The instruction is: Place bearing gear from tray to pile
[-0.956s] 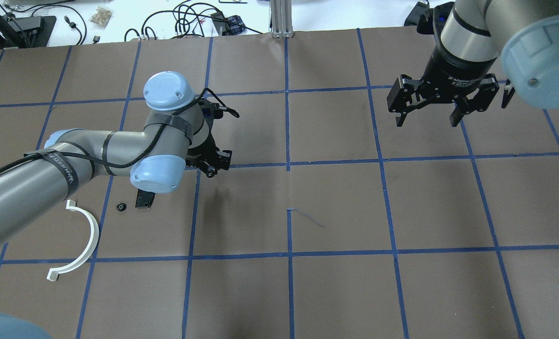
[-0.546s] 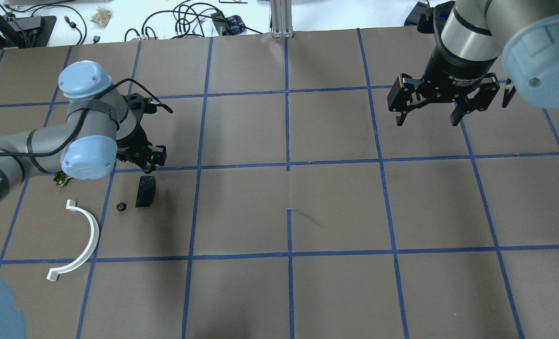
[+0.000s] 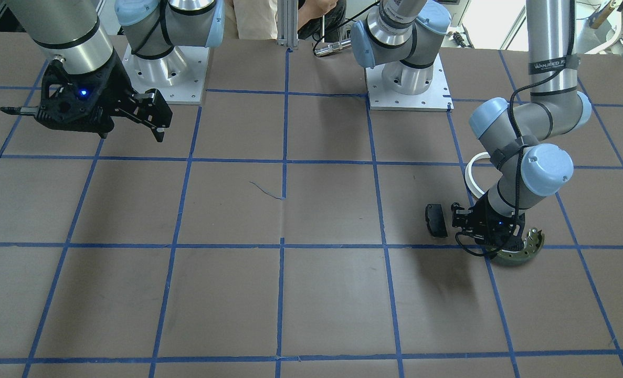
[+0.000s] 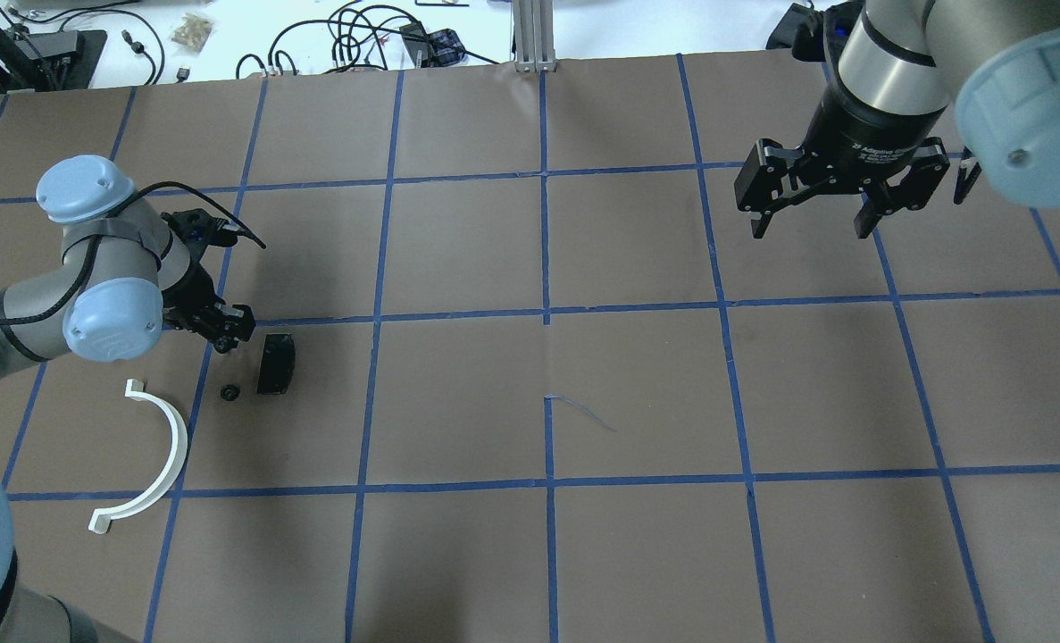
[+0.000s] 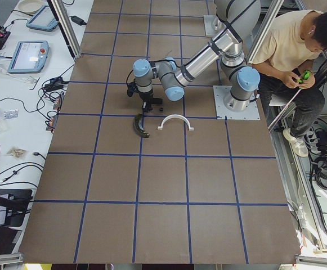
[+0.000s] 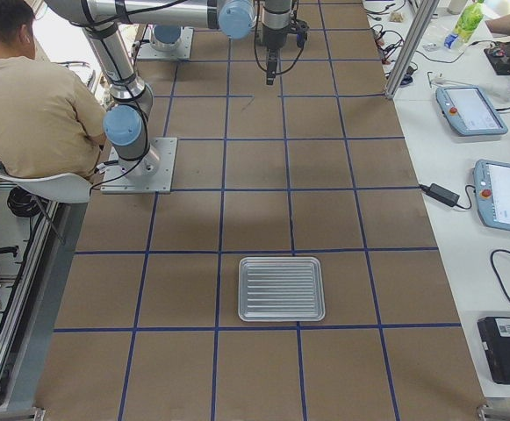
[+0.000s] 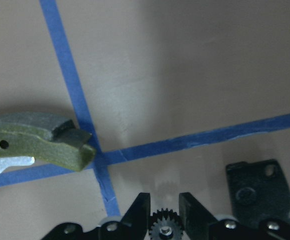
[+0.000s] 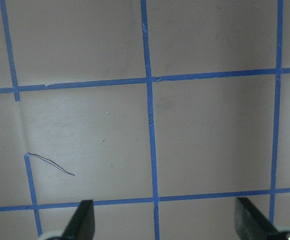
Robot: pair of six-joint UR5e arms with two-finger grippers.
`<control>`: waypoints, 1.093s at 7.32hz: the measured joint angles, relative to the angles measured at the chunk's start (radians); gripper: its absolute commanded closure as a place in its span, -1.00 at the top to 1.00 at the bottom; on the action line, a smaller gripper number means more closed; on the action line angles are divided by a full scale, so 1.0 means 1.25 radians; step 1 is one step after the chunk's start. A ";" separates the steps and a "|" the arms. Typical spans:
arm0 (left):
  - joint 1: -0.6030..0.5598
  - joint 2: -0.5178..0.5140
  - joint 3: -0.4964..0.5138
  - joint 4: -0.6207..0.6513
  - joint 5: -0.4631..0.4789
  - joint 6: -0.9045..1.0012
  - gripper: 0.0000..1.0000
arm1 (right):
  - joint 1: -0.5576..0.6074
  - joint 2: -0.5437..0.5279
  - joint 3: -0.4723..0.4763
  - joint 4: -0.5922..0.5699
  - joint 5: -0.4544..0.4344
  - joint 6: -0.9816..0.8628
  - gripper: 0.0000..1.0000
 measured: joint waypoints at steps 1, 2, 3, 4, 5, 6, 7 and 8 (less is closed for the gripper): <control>0.001 0.001 -0.001 -0.002 -0.003 -0.001 1.00 | 0.000 0.000 0.000 0.001 0.001 0.000 1.00; 0.001 0.003 -0.001 -0.005 -0.005 -0.003 1.00 | 0.000 0.000 0.000 0.001 0.002 0.000 1.00; 0.001 0.010 0.001 -0.015 -0.006 -0.005 1.00 | -0.001 0.000 0.000 0.000 0.003 0.000 1.00; -0.002 0.024 0.010 -0.038 -0.007 -0.008 1.00 | -0.001 0.000 0.001 0.000 0.003 0.000 1.00; -0.010 0.050 0.034 -0.091 -0.010 -0.028 1.00 | -0.001 0.000 0.001 0.001 0.003 0.000 1.00; -0.028 0.083 0.082 -0.174 -0.020 -0.085 1.00 | -0.001 0.000 0.001 0.001 0.003 0.000 1.00; -0.066 0.119 0.158 -0.283 -0.029 -0.169 1.00 | -0.001 0.000 0.001 0.001 0.004 0.000 1.00; -0.117 0.150 0.237 -0.392 -0.034 -0.254 1.00 | -0.001 0.000 0.001 0.001 0.004 0.000 1.00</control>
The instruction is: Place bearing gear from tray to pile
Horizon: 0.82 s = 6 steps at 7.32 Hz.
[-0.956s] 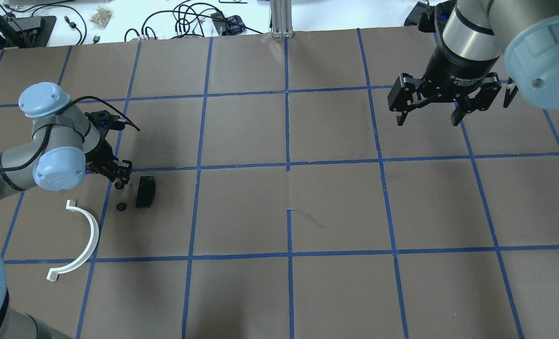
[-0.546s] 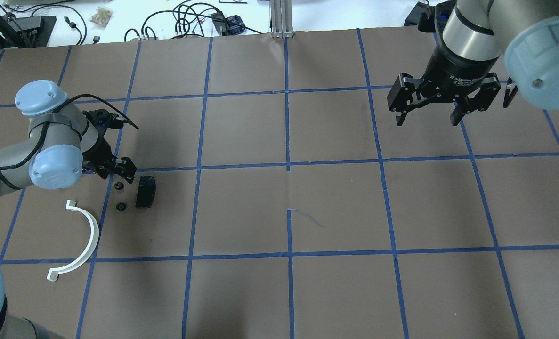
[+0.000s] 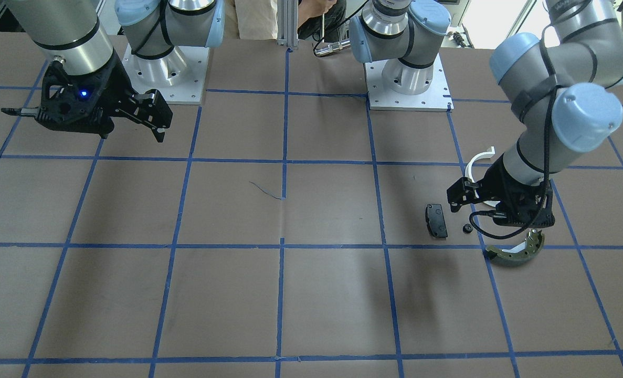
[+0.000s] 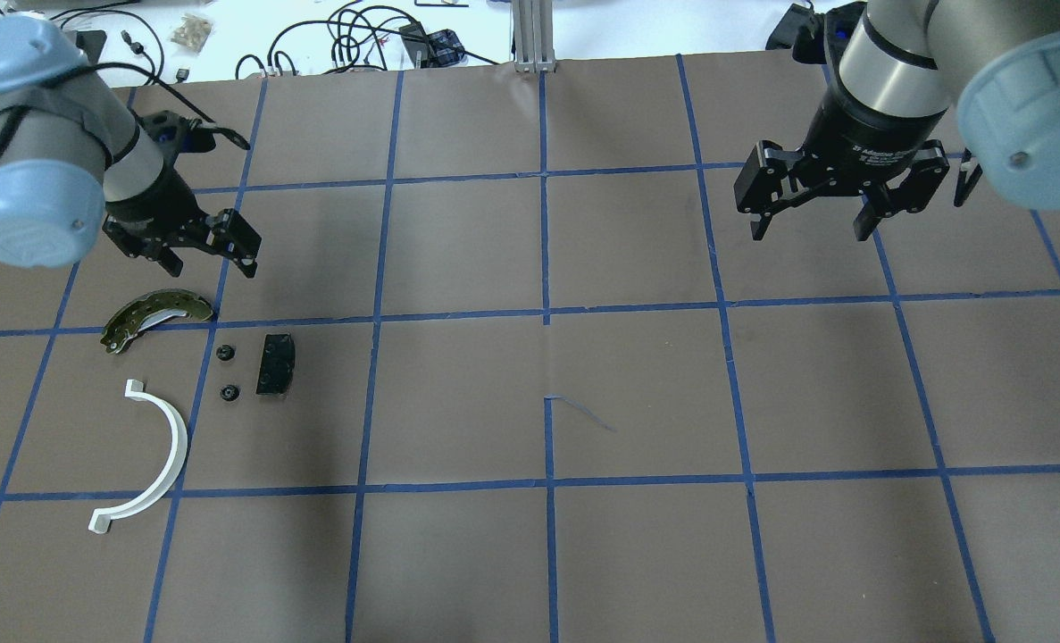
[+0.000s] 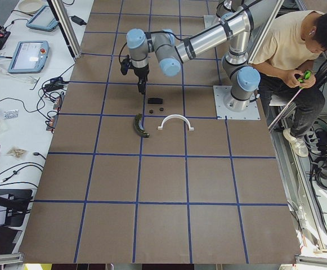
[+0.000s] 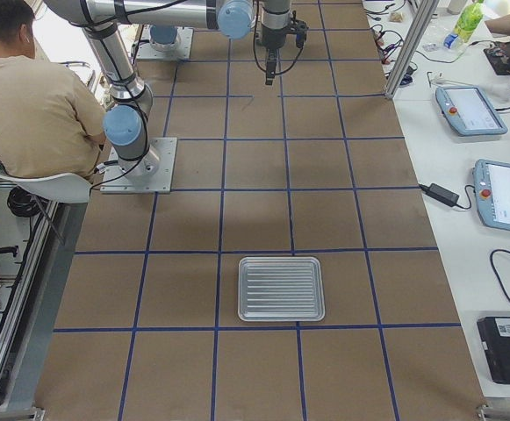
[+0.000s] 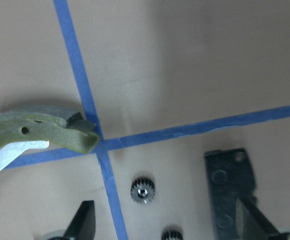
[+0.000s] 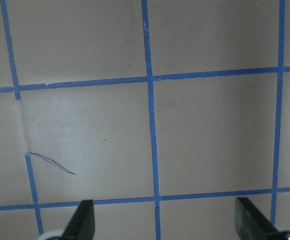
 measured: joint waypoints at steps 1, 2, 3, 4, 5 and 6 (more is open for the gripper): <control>-0.053 0.027 0.070 -0.091 -0.003 -0.083 1.00 | 0.000 0.000 0.000 0.000 0.000 0.000 1.00; -0.105 0.052 0.125 -0.157 -0.004 -0.147 1.00 | 0.000 0.000 0.000 0.000 0.000 0.000 1.00; -0.140 0.070 0.154 -0.191 -0.004 -0.177 1.00 | 0.000 0.000 0.000 0.000 0.000 0.000 1.00; -0.160 0.082 0.165 -0.203 -0.008 -0.188 1.00 | 0.000 0.000 0.000 0.000 0.000 0.000 1.00; -0.172 0.089 0.165 -0.206 -0.008 -0.187 1.00 | 0.000 0.000 0.000 0.000 -0.001 0.000 1.00; -0.179 0.094 0.165 -0.206 -0.007 -0.179 1.00 | -0.001 0.000 0.000 0.000 -0.002 0.000 1.00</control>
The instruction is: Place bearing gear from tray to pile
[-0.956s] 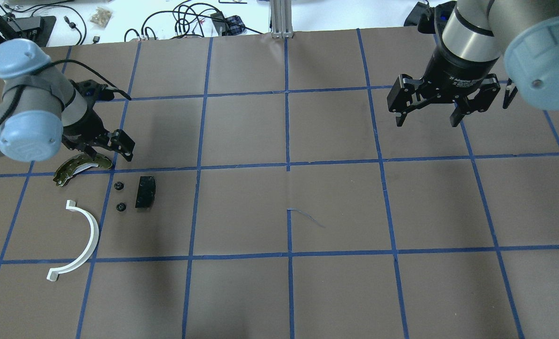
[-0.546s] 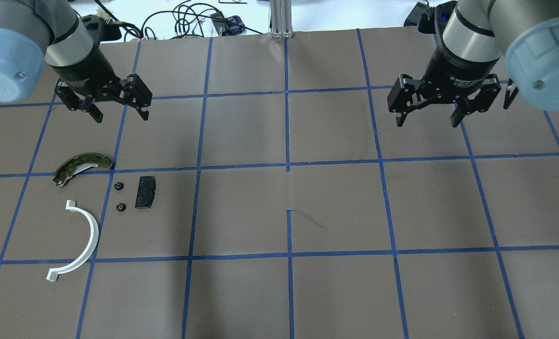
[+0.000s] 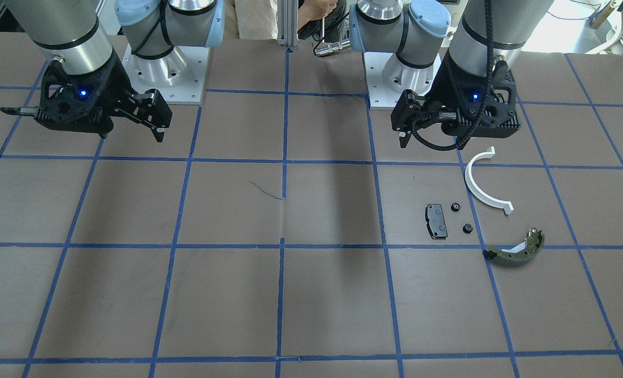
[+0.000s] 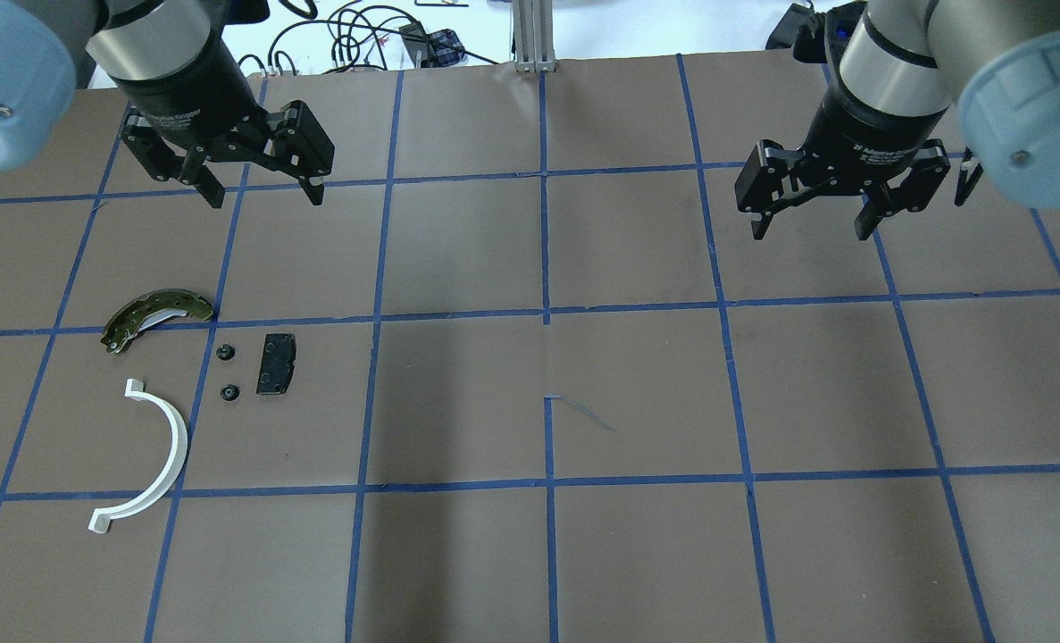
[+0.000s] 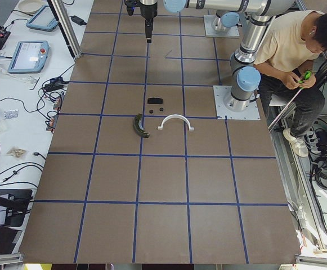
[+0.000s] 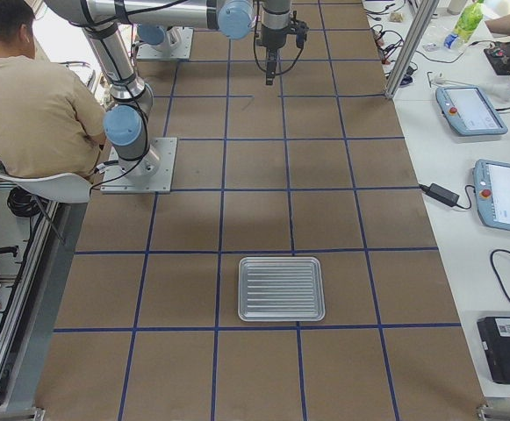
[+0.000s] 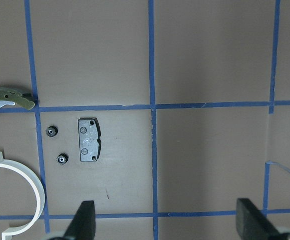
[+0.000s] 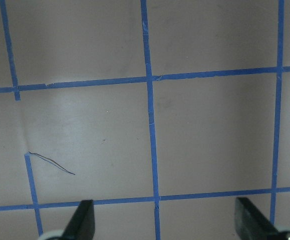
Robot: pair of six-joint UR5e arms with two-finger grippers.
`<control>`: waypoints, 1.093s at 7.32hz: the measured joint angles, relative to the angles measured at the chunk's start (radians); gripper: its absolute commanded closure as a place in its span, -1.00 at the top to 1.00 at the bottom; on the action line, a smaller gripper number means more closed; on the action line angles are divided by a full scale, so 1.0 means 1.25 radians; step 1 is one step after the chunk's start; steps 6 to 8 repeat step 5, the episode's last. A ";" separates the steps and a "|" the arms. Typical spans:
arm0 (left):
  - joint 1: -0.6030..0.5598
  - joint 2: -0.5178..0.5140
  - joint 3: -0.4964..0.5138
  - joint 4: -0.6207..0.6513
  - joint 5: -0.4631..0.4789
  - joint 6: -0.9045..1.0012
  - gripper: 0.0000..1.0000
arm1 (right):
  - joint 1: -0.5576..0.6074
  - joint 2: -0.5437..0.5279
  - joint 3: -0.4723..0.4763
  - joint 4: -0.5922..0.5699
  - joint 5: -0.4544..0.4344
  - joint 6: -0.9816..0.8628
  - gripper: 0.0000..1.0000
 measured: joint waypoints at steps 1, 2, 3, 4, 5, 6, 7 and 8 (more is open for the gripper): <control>-0.003 0.005 0.000 0.002 0.001 0.011 1.00 | 0.000 0.000 0.000 0.000 -0.001 0.000 1.00; -0.004 0.010 -0.004 0.004 0.001 0.016 1.00 | 0.000 -0.001 0.000 0.000 -0.002 0.000 1.00; -0.004 0.014 -0.007 0.005 0.000 0.016 1.00 | 0.000 -0.001 0.001 0.001 -0.002 0.000 1.00; -0.004 0.016 -0.008 0.005 -0.001 0.014 1.00 | 0.000 -0.001 0.001 0.001 -0.002 0.000 1.00; -0.004 0.018 -0.009 0.006 -0.001 0.014 1.00 | 0.000 -0.002 0.001 0.001 -0.002 0.000 1.00; -0.004 0.018 -0.009 0.006 -0.001 0.014 1.00 | 0.000 -0.002 0.001 0.001 -0.002 0.000 1.00; -0.004 0.018 -0.009 0.006 -0.001 0.014 1.00 | 0.000 -0.002 0.001 0.001 -0.002 0.000 1.00; -0.004 0.018 -0.009 0.006 -0.001 0.014 1.00 | 0.000 -0.002 0.001 0.001 -0.002 0.000 1.00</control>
